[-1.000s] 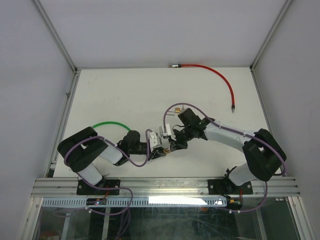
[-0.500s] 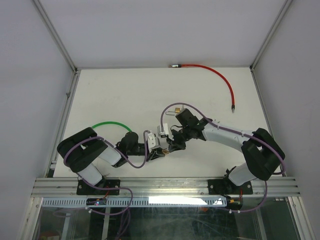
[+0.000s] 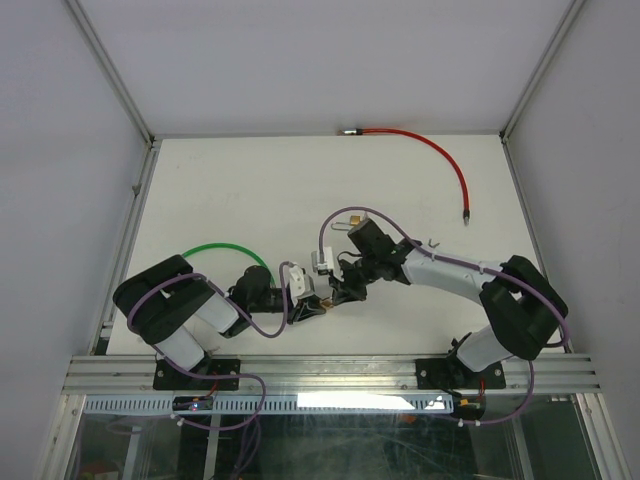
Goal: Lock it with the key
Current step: Lock the lock.
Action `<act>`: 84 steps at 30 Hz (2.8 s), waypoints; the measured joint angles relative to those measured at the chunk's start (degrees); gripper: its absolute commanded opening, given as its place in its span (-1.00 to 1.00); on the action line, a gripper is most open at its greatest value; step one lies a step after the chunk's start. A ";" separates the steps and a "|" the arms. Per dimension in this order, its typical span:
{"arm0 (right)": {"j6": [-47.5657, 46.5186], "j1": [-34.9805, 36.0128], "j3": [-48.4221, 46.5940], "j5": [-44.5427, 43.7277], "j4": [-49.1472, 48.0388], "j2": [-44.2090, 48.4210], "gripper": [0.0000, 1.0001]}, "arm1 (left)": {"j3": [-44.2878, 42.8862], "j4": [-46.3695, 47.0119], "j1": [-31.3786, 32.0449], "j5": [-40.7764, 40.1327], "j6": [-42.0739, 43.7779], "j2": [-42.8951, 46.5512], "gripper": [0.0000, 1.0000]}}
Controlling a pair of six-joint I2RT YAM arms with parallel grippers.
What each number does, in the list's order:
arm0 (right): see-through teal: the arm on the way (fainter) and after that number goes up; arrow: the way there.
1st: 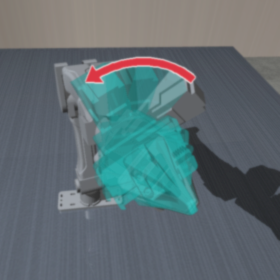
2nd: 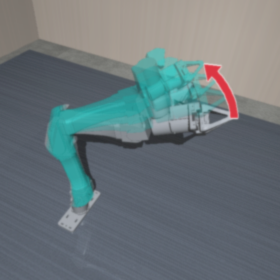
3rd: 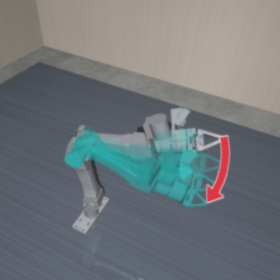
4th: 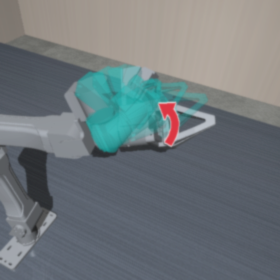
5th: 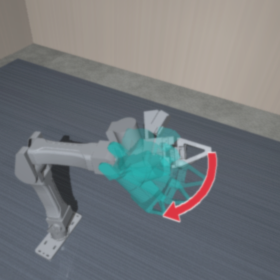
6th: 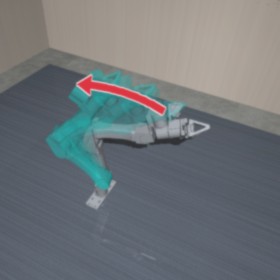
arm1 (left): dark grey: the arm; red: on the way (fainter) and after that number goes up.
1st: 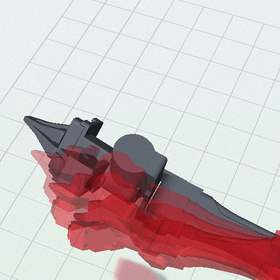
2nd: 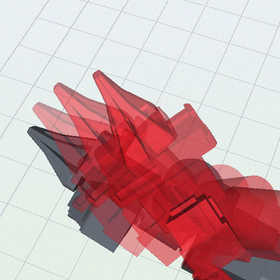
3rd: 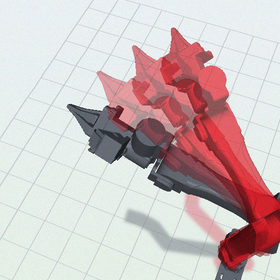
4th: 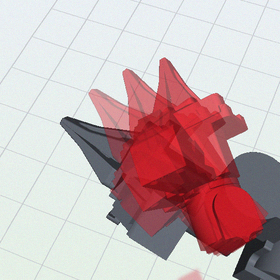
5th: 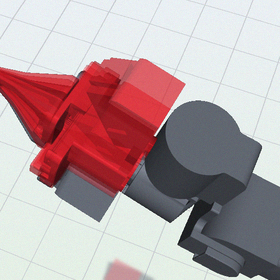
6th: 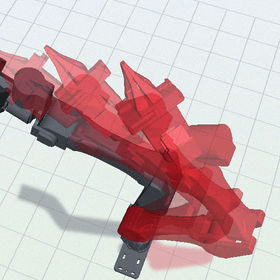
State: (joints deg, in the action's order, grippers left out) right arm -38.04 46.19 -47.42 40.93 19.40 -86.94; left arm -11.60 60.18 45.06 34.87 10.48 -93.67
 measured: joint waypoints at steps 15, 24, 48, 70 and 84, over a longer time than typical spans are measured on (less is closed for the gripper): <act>0.72 2.16 -0.59 -1.60 -1.16 -2.03 -1.00 | 0.70 0.98 -0.33 0.20 -0.35 0.00 -1.00; 0.52 0.07 -1.60 4.46 -0.44 -3.48 -1.00 | 1.90 5.70 -0.39 -2.47 -4.59 0.00 0.36; -17.05 -17.25 -14.40 11.78 38.71 2.14 -1.00 | -2.71 -5.20 -0.44 -9.20 -29.92 25.05 0.79; -21.70 -17.25 -16.26 12.87 47.45 0.04 -1.00 | -19.28 -25.35 2.03 6.84 -31.56 7.93 0.20; -23.10 -17.27 -16.68 14.12 48.92 -1.31 -1.00 | -22.67 -22.10 3.65 11.39 -34.91 1.81 -0.97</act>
State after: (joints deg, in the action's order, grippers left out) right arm -61.14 28.93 -64.10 55.05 68.31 -88.25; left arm -34.26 38.09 48.71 46.26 -24.43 -91.85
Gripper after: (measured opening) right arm 0.036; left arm 0.252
